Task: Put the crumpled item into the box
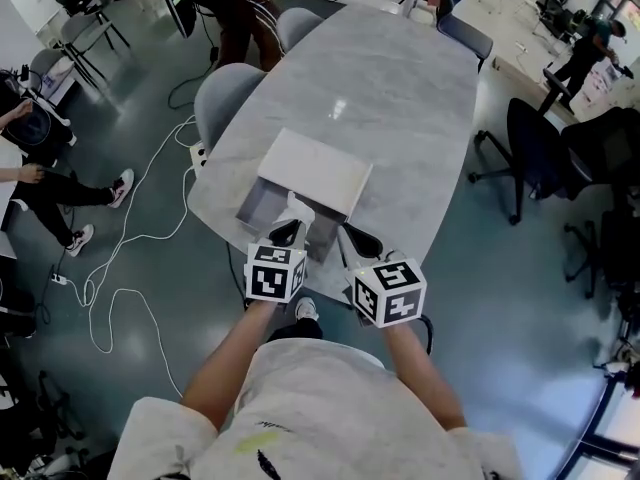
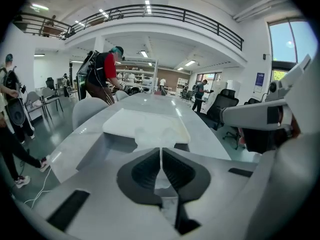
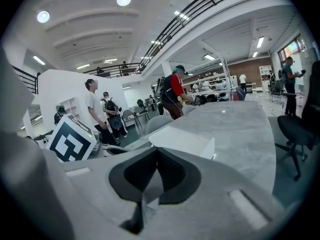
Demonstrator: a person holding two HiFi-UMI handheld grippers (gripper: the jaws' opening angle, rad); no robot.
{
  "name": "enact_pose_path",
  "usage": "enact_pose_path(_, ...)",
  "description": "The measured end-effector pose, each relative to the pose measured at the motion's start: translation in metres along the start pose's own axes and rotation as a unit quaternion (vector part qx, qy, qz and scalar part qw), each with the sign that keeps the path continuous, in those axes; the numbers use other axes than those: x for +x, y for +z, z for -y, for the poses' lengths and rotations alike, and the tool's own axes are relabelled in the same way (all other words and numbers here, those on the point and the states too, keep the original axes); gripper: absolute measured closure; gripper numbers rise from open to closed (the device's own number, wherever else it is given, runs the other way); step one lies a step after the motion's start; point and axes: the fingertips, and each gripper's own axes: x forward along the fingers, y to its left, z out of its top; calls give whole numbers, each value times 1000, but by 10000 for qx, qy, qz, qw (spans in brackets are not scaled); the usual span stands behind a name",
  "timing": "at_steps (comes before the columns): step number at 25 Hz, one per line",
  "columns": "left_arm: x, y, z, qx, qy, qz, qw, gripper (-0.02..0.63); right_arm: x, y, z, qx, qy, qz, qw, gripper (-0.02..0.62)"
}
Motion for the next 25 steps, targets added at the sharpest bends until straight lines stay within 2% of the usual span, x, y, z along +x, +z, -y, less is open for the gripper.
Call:
enact_pose_path(15, 23, -13, -4, -42, -68, -424, 9991, 584, 4, -1, 8, 106, -122, -44, 9999, 591)
enact_pose_path(25, 7, -3, 6, -135, -59, -213, 9997, 583, -2, -3, 0, 60, 51, -33, 10000, 591)
